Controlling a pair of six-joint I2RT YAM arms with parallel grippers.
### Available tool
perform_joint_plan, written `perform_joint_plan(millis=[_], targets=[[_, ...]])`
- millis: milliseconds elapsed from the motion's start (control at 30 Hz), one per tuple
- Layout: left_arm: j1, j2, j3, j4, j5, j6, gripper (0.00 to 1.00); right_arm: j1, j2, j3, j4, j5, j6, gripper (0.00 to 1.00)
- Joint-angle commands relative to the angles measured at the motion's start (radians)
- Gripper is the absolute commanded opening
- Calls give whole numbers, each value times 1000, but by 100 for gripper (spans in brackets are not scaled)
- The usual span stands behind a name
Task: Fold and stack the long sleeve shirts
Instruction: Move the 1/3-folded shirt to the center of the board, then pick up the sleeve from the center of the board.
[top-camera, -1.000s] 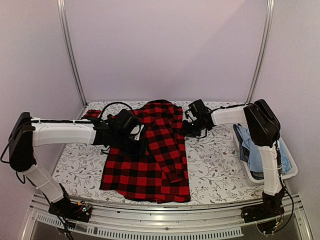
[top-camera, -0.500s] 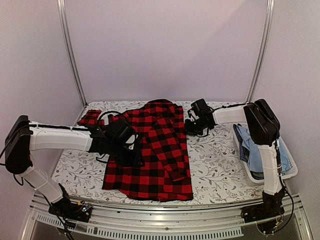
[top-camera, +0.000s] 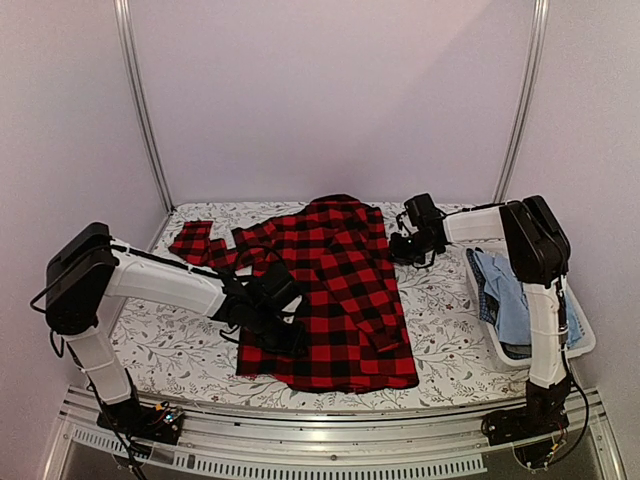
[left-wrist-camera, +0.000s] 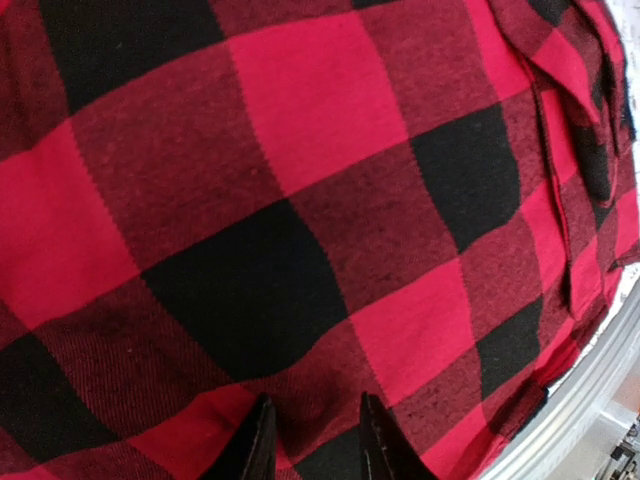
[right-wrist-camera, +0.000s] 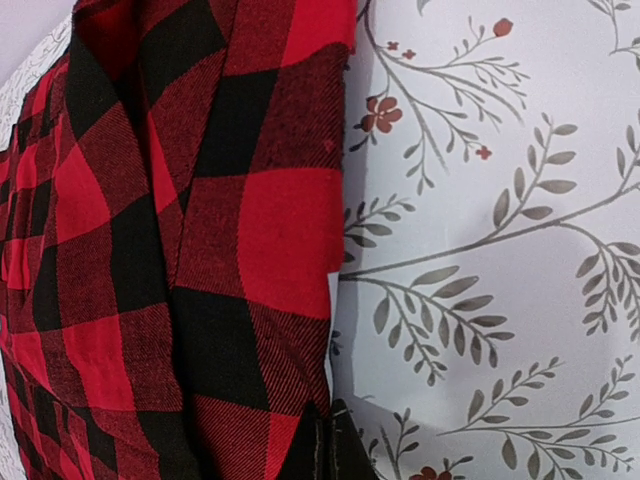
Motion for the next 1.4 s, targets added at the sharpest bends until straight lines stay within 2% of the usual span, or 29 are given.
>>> perform_joint_plan(millis=[0,300,467,533,667,867,1100,1233,1300,1367], targets=[[-80,66,13,-5,-5,-30,29,-24,-22,-77,-86,66,-36,0],[-197,29,-68,-16,12,-133,29,-24,-131,-236,-69,78,-46,0],[-209,-5,-77,-37,-11,-158,29,-24,-184,-304,-52,57,-24,3],[-202,-19,-54,-60,-31,-151,29,-24,-205,-319,-49,62,-17,7],[-167,-66,33,-114,-64,-117,31,-24,-232,-307,-63,65,-18,25],[-25,-135,154,-225,-186,-45,38,-22,-326,-288,-69,72,-26,50],[261,-166,245,-246,-293,42,43,-2,-478,-289,-69,80,-54,64],[432,-106,313,-218,-340,107,47,23,-557,-282,-79,73,-64,70],[504,-52,360,-212,-361,134,48,40,-596,-282,-84,73,-68,77],[561,9,414,-201,-376,160,49,58,-642,-282,-91,72,-73,79]])
